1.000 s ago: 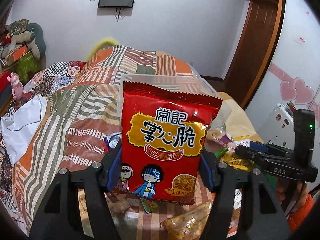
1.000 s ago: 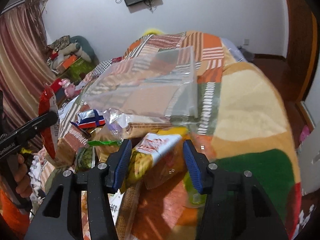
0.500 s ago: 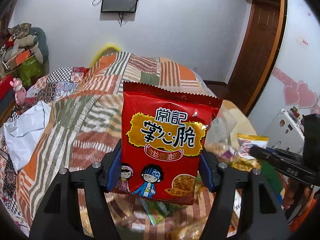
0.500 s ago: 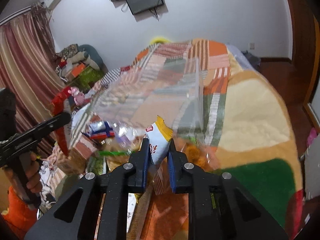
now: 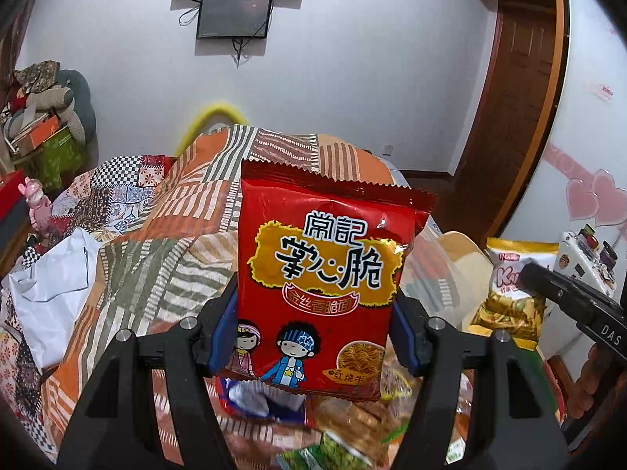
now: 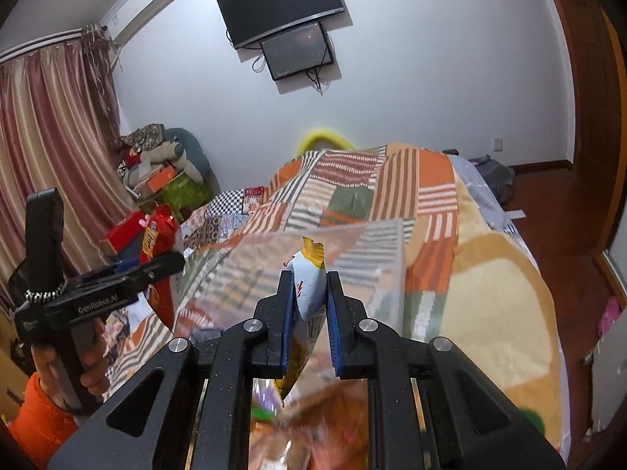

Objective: Organize snacks
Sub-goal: 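Carry both bags into the clear box and open both tools, then grasp the wrapped bread loaf with the left tool while the right tool grasps the green jelly cup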

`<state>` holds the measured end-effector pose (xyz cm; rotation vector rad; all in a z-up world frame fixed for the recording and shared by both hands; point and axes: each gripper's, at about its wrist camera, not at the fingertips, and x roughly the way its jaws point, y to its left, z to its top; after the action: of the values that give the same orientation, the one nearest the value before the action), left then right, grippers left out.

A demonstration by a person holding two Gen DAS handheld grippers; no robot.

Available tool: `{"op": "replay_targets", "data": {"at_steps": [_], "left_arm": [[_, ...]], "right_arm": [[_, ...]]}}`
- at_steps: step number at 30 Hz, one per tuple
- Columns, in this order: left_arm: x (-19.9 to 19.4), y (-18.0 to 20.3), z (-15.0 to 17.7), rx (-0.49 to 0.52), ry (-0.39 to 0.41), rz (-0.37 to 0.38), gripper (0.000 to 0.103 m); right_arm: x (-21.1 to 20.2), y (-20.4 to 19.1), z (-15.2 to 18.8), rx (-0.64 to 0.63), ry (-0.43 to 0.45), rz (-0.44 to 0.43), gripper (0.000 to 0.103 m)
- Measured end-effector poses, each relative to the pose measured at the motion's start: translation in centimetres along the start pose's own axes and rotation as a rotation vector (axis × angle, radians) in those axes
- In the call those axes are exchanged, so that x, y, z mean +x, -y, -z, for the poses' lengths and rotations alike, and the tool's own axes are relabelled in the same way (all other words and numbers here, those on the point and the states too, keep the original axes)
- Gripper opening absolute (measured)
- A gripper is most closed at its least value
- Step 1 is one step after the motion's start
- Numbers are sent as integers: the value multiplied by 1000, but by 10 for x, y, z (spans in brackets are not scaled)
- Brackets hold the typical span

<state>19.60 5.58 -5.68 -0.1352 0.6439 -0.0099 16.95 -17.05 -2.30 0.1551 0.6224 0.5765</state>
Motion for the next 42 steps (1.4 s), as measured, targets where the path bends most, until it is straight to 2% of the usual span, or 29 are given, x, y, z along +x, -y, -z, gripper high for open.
{"op": "replay_targets", "data": {"at_steps": [10, 16, 21, 25, 29, 31, 33, 35, 39, 42], "left_arm": [[53, -5, -14, -17, -71, -52, 66], [84, -11, -17, -51, -123, -43, 65], [105, -6, -11, -25, -164, -62, 66], [114, -2, -5, -5, -203, -60, 71], [110, 1, -1, -1, -213, -43, 75], [106, 2, 1, 6, -207, -38, 75], [98, 4, 2, 15, -200, -30, 76], [88, 5, 2, 22, -190, -26, 76], [62, 4, 3, 43, -162, -21, 77], [41, 1, 5, 50, -137, -20, 81]], "right_arm": [[47, 10, -13, 14, -59, 29, 14], [71, 14, -9, 10, -129, 53, 14], [85, 14, -5, -15, -181, 62, 14], [89, 14, -2, -26, -207, 61, 16], [92, 14, -1, -14, -236, 65, 18], [90, 14, -1, -12, -247, 60, 24], [86, 14, -1, -19, -238, 69, 36], [80, 11, -2, -32, -226, 78, 40], [61, 5, -3, -65, -195, 92, 43], [46, 2, -4, -76, -173, 98, 45]]}}
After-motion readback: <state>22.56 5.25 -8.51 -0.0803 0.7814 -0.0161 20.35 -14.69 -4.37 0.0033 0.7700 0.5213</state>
